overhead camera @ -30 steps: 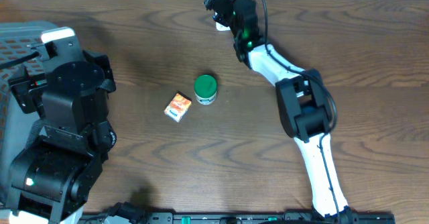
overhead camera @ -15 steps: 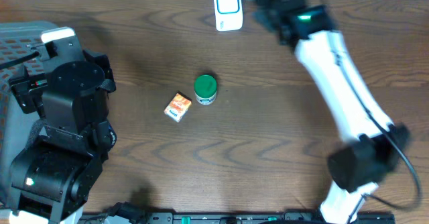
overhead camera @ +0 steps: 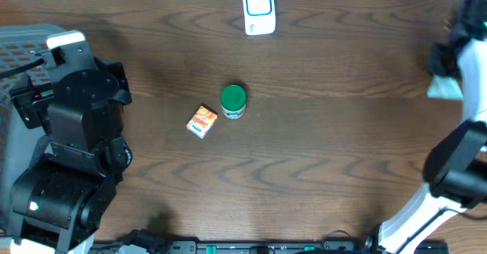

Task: Scan the item barcode
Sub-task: 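Carry the wipes pack to the right table edge and release it, then move the empty right gripper down over the green-capped jar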

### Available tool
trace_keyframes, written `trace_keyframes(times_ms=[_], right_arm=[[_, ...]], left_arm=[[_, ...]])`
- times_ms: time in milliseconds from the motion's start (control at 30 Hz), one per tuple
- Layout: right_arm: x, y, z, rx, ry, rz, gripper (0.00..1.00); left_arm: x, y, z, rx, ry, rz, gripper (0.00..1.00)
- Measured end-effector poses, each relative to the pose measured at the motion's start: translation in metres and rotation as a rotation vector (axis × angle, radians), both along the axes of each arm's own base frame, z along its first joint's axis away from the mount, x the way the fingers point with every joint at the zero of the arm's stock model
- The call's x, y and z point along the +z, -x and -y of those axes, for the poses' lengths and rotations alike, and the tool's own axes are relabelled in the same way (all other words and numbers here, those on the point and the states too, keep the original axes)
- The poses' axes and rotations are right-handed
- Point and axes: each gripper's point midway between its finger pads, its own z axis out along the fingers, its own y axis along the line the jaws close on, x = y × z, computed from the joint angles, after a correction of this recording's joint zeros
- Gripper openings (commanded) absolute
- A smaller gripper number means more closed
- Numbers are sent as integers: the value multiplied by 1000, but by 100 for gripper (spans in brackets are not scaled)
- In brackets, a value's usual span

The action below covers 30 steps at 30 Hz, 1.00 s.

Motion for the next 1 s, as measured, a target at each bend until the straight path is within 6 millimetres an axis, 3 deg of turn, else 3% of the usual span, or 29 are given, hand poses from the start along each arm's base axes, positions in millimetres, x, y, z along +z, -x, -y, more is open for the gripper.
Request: trace_keyframes(times_ms=[167, 267, 300, 400, 500, 600, 667, 733, 800, 833, 867, 900, 933, 1000], right_arm=[[-69, 38, 58, -188, -95, -62, 3], [-87, 54, 82, -269, -135, -45, 25], [-87, 56, 89, -291, -142, -24, 38], [-76, 62, 108, -326, -166, 25, 99], [-44, 53, 119, -325, -193, 106, 99], [18, 25, 119, -273, -210, 276, 99], [73, 5, 103, -210, -234, 411, 99], [131, -9, 70, -117, -270, 535, 99], [182, -19, 21, 6, -317, 630, 99], [204, -24, -13, 81, -358, 663, 99], [222, -29, -50, 166, -406, 687, 99], [230, -31, -74, 218, -442, 696, 99], [237, -33, -111, 293, -506, 690, 99], [234, -33, -180, 416, -638, 627, 99]], left_arm=[[0, 0, 0, 0, 0, 0, 98], [0, 0, 0, 0, 0, 0, 98], [0, 0, 0, 0, 0, 0, 98], [0, 0, 0, 0, 0, 0, 98], [0, 0, 0, 0, 0, 0, 98], [0, 0, 0, 0, 0, 0, 98], [0, 0, 0, 0, 0, 0, 98], [0, 0, 0, 0, 0, 0, 98], [0, 0, 0, 0, 0, 0, 98], [0, 0, 0, 0, 0, 0, 98], [0, 0, 0, 0, 0, 0, 98], [0, 0, 0, 0, 0, 0, 98], [0, 0, 0, 0, 0, 0, 98], [0, 0, 0, 0, 0, 0, 98]])
